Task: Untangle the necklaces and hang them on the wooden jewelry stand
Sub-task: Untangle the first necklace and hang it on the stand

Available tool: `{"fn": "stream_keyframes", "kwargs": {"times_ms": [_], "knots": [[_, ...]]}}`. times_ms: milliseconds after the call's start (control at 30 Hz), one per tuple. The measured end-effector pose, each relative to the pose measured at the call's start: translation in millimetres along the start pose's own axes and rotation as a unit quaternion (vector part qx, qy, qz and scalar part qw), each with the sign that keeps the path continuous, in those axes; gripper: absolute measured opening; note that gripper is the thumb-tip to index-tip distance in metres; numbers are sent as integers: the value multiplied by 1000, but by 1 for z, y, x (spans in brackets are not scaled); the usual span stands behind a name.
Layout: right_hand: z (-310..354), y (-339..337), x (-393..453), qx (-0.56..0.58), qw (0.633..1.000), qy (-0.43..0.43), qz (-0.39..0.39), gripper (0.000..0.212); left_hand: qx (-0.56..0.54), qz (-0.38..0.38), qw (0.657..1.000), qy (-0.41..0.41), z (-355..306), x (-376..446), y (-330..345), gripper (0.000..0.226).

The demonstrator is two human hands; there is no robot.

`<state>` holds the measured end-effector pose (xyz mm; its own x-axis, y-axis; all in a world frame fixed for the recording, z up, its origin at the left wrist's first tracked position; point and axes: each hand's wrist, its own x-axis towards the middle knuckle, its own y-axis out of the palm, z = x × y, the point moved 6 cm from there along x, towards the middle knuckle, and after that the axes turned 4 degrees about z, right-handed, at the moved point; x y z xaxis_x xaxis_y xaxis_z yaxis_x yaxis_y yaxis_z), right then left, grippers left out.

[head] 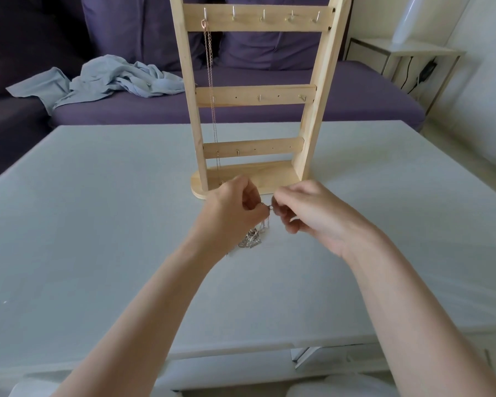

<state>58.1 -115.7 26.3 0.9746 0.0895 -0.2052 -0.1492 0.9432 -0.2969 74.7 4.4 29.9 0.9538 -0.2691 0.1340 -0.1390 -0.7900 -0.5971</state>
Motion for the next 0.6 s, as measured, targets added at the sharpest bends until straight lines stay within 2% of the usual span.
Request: {"fn": "stream_keyframes", "kwargs": {"times_ms": [67,167,233,400,600], "knots": [[-1,7,0,56,997,16,44,23,-80,-4,996,-40,5,0,0,20],[4,7,1,143,987,11,74,29,-319,12,940,-122,12,-1,2,15],[7,3,0,161,984,-16,71,31,-357,23,925,-126,13,-2,2,16],[4,-8,0,172,984,-50,-11,12,-267,42,959,-89,7,-2,3,15],[3,-11,1,184,981,-37,-45,16,-137,-31,990,5,-4,-2,-1,20]]}}
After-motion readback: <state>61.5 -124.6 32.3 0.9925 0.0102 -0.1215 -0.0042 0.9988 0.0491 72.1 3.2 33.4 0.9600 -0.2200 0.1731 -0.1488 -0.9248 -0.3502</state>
